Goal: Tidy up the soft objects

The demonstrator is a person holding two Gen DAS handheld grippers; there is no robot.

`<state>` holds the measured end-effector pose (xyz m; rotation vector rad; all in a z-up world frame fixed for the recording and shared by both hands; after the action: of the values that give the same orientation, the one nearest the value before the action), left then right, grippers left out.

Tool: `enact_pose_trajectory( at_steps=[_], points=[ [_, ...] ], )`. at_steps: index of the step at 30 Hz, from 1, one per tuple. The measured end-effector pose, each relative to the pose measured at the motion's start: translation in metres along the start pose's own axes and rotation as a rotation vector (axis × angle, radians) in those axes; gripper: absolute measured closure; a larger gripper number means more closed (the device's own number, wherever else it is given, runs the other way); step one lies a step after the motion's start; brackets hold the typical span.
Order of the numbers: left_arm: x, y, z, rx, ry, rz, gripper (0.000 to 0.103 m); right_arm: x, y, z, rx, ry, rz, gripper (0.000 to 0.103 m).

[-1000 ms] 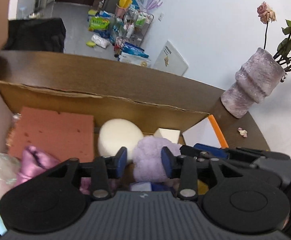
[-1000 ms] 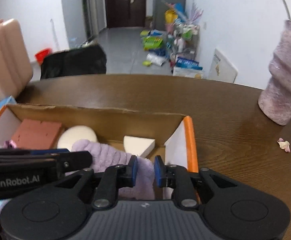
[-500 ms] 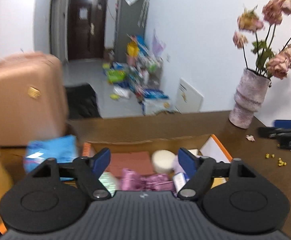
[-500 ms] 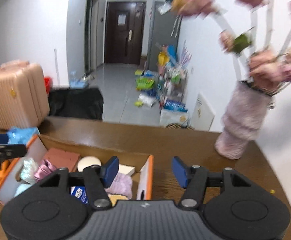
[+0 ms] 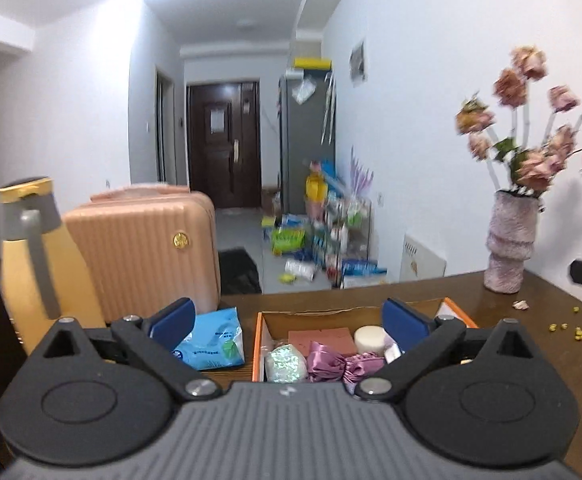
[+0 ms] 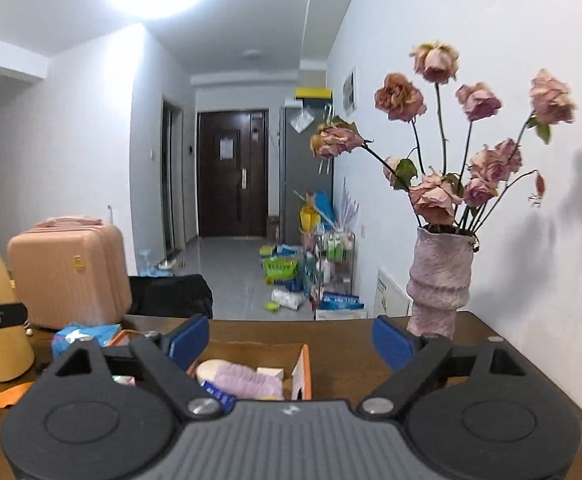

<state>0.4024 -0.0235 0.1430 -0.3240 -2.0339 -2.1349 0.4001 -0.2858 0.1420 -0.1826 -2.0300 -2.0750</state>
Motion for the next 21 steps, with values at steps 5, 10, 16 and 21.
enact_pose_trajectory(
  at_steps=[5,10,16,21],
  points=[
    [0.053,-0.038,-0.003,0.014,-0.03,-0.023,0.0,0.047,-0.041,0.017,-0.024,0.034,-0.032,0.014],
    [0.11,-0.096,0.005,0.003,0.006,-0.036,0.0,0.095,-0.097,0.036,-0.027,0.067,0.008,0.014],
    [0.176,-0.144,0.026,0.013,0.09,-0.057,0.0,0.16,-0.153,0.062,-0.02,0.104,0.039,0.014],
    [0.251,-0.17,0.039,-0.03,0.155,-0.102,0.0,0.221,-0.2,0.08,-0.069,0.14,0.117,0.014]
  ],
)
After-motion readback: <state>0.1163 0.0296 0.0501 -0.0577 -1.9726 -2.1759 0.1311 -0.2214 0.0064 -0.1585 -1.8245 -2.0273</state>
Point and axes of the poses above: each gripper's, at about its wrist camera, not at the fingertips, and x roughly against the way its jaws point, z to its left, y to its top, the point moved 4 cm from there along -x, roughly the way its jaws point, and after that the axes turned 1 degree about y, right-handed, at the moved point
